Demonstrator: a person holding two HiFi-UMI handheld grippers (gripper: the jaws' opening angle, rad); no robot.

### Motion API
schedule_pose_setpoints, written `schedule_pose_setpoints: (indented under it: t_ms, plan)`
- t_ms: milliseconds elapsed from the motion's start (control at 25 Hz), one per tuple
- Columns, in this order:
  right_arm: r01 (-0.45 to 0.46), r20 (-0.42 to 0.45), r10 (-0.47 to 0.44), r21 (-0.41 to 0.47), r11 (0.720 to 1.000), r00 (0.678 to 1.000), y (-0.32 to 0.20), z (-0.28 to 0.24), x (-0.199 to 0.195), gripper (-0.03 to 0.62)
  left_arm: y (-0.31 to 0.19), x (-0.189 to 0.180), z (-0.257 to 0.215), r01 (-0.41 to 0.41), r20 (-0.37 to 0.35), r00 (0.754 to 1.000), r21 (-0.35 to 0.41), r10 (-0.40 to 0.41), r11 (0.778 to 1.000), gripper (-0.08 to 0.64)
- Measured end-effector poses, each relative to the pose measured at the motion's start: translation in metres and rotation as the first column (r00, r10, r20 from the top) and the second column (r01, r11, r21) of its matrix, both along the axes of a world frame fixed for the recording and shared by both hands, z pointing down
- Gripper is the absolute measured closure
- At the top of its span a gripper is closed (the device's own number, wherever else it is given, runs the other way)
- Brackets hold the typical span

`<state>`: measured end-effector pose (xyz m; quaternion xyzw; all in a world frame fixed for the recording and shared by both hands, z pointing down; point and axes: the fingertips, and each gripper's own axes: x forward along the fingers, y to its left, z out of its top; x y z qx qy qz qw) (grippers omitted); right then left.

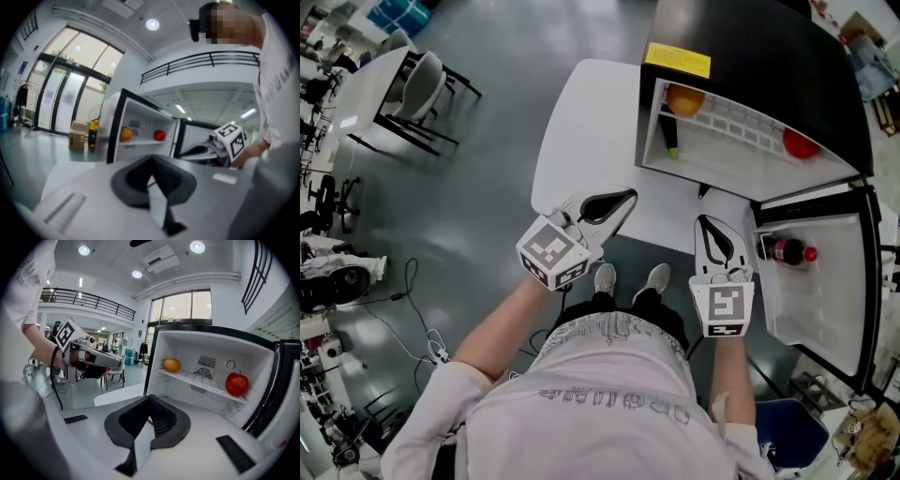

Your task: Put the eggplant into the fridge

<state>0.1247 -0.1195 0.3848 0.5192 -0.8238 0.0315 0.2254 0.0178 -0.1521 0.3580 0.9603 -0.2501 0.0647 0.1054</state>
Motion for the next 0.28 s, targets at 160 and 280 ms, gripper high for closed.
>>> schedule_pose_setpoints:
  t_ms: [160,280]
  plan:
    - [-0.001,-0.002,0.001,0.004,1.0,1.0,0.0003,-0.0004,-0.0007,0.588,0.0005,-0.0008,-0.0004,0.0,-0.003,1.0,0.0,0.0,1.0,0.552]
    - [-0.002,-0.004,0.002,0.008,1.0,1.0,0.0004,-0.0012,-0.0016,0.588,0.0009,-0.0019,-0.0009,0.001,-0.005,1.0,0.002,-0.001,1.0,0.552]
